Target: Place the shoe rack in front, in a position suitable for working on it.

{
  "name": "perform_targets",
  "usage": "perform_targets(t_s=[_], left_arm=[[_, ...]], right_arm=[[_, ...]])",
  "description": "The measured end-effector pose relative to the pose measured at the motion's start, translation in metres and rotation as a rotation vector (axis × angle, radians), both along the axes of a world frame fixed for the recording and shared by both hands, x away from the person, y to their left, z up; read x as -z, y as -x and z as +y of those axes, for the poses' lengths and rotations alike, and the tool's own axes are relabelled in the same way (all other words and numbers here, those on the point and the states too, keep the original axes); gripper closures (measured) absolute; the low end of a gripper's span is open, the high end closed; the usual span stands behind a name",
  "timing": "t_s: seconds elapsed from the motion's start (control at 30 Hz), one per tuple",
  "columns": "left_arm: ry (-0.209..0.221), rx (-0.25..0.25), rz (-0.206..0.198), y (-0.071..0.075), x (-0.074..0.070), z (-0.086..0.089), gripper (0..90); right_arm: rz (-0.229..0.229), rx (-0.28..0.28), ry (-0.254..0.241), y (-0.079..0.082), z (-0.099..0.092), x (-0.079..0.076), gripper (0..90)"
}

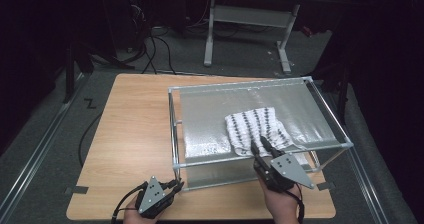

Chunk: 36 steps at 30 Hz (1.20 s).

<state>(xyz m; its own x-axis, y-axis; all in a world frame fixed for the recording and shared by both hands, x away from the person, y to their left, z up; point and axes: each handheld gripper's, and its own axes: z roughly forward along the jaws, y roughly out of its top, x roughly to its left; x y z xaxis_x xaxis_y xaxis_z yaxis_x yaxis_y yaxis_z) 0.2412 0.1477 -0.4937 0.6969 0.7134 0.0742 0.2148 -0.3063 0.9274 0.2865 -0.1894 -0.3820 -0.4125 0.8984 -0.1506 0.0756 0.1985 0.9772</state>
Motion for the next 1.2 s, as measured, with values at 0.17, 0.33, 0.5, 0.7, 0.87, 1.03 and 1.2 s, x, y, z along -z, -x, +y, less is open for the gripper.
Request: perform_targets(t_s=[0.17, 0.33, 0.5, 0.7, 0.87, 1.03, 1.2], left_arm=[[-0.001, -0.002, -0.002, 0.0, 0.0, 0.0, 80.1], [-0.001, -0.003, 0.0, 0.0, 0.0, 0.0, 80.1], [0.001, -0.002, 0.001, 0.0, 0.0, 0.0, 80.2], [-0.001, -0.001, 0.005, 0.0, 0.0, 0.0, 80.2], [-0.001, 0.0, 0.007, 0.0, -0.001, 0.0, 80.2], [-0.001, -0.001, 0.006, 0.0, -0.001, 0.0, 80.1], [0.0, 0.001, 0.008, 0.0, 0.0, 0.001, 80.1]], right_arm=[[-0.002, 0.058, -0.01, -0.004, -0.028, 0.0, 65.1], [-0.002, 0.115, -0.02, -0.01, -0.054, 0.0, 65.2], [-0.001, 0.18, -0.035, -0.017, -0.086, 0.001, 65.2], [0.002, 0.257, -0.064, -0.025, -0.118, 0.001, 65.2], [0.004, 0.287, -0.07, -0.028, -0.128, 0.001, 65.3], [0.009, 0.305, -0.072, -0.03, -0.131, 0.001, 66.8], [0.014, 0.295, -0.081, -0.03, -0.131, 0.001, 68.2]])
